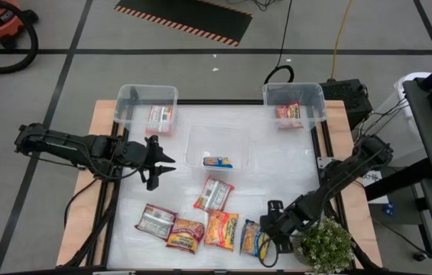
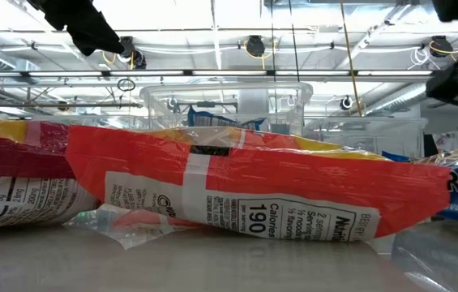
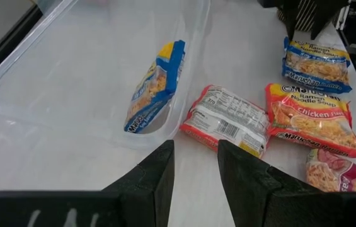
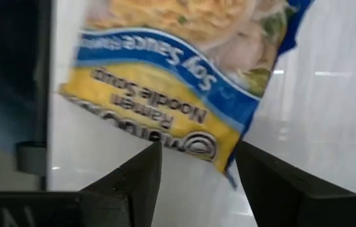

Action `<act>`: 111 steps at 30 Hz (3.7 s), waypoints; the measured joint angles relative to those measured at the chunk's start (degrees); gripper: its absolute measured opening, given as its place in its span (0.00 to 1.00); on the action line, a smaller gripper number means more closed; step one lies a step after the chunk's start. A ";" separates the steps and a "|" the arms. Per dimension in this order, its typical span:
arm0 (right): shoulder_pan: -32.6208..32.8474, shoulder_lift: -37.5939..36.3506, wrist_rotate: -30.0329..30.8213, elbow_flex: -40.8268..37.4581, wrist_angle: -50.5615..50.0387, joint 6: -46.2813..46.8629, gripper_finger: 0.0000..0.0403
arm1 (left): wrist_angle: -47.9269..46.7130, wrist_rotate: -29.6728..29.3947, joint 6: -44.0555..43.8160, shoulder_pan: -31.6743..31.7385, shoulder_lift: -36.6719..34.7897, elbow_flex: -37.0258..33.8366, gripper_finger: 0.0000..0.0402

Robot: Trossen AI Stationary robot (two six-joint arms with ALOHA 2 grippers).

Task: Sort Maruchan noodles
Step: Put the blue noodle pack into the bottom transparent bin

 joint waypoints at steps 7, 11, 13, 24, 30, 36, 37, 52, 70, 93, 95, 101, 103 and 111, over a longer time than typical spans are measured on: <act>-0.02 1.65 0.30 -3.31 3.58 -0.73 0.48 | 0.00 0.00 0.02 0.00 0.03 0.00 0.32; -0.07 1.67 0.48 -4.82 8.12 -2.59 0.46 | 0.00 0.00 0.03 0.00 0.04 0.00 0.32; -0.09 1.69 1.37 -5.41 10.47 -3.97 0.42 | 0.02 0.00 0.05 0.00 0.04 0.00 0.32; -0.13 1.69 3.68 -5.63 11.90 -6.23 0.03 | 0.07 0.00 0.11 0.00 0.28 0.00 0.32; -0.26 0.95 9.22 -5.63 13.43 -3.40 0.01 | 0.05 0.00 0.14 -0.01 0.28 0.00 0.32; -0.50 -2.73 17.61 -5.39 13.64 -1.54 0.00 | 0.07 0.00 0.16 -0.02 0.28 0.00 0.32; -0.50 -3.63 19.73 -5.39 13.59 -1.08 0.00 | 0.07 0.00 0.16 -0.01 0.28 0.00 0.32; -0.55 -14.24 51.10 -5.30 16.58 -3.00 0.00 | 0.82 -0.02 0.38 0.00 0.28 0.00 0.32; -1.33 -16.95 57.60 -5.28 36.48 -29.03 0.00 | 8.66 -0.11 2.20 -0.35 5.92 0.00 0.32; -6.76 -15.96 50.18 -6.48 49.42 -39.48 0.00 | 38.51 7.98 13.47 -2.99 23.10 -0.02 0.52; -7.07 -15.94 49.73 -7.06 50.68 -39.87 0.00 | 40.85 7.42 13.45 -2.97 24.13 0.00 0.57; -8.04 -15.93 47.99 -7.18 51.74 -40.21 0.00 | 47.29 7.26 13.43 -2.97 26.55 0.00 0.62; -8.40 -15.90 46.64 -7.23 52.12 -40.19 0.00 | 49.38 7.26 13.33 -2.97 27.46 0.00 0.62; -9.83 -12.57 43.53 -7.23 57.14 -41.09 0.00 | 54.44 7.80 13.65 -3.65 31.14 0.01 0.62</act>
